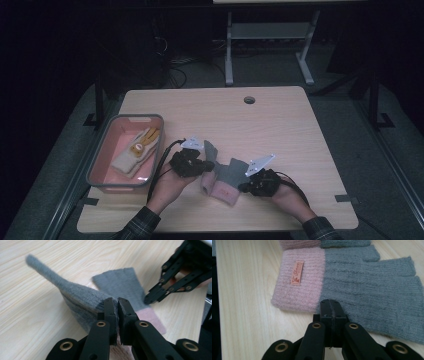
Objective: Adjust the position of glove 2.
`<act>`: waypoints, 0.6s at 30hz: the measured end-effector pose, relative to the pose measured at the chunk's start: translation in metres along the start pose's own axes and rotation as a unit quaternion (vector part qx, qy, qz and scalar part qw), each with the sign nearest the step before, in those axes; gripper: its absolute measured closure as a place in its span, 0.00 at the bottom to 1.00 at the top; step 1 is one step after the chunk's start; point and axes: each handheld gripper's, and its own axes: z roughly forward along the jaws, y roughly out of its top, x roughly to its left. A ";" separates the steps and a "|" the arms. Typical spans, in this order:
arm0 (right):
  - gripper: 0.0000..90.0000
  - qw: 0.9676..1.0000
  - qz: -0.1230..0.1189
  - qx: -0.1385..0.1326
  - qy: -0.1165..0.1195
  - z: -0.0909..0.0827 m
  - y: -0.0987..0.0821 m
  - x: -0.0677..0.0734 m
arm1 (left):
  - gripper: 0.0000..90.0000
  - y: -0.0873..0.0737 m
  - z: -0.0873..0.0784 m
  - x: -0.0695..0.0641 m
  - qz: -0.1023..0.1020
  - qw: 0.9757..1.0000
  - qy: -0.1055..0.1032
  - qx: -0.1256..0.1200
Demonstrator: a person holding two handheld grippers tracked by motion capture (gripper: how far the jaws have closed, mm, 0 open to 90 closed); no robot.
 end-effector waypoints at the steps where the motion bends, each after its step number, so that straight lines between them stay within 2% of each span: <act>1: 1.00 1.000 -0.004 0.001 -0.002 0.003 0.003 0.000 | 0.95 0.001 0.001 -0.001 0.004 1.000 -0.001 -0.001; 6: 1.00 1.000 -0.006 0.003 -0.003 0.008 0.010 0.003 | 0.96 0.004 0.006 -0.007 0.018 1.000 -0.010 0.004; 11: 1.00 1.000 -0.012 0.004 -0.003 0.012 0.013 0.005 | 0.96 0.005 0.016 -0.012 0.018 1.000 -0.018 0.010; 15: 1.00 1.000 -0.012 0.003 -0.002 0.012 0.013 0.005 | 0.96 0.006 0.028 -0.020 0.032 0.999 -0.033 0.026; 18: 1.00 1.000 -0.010 0.003 -0.002 0.012 0.013 0.005 | 0.96 0.005 0.031 -0.023 0.038 0.998 -0.033 0.032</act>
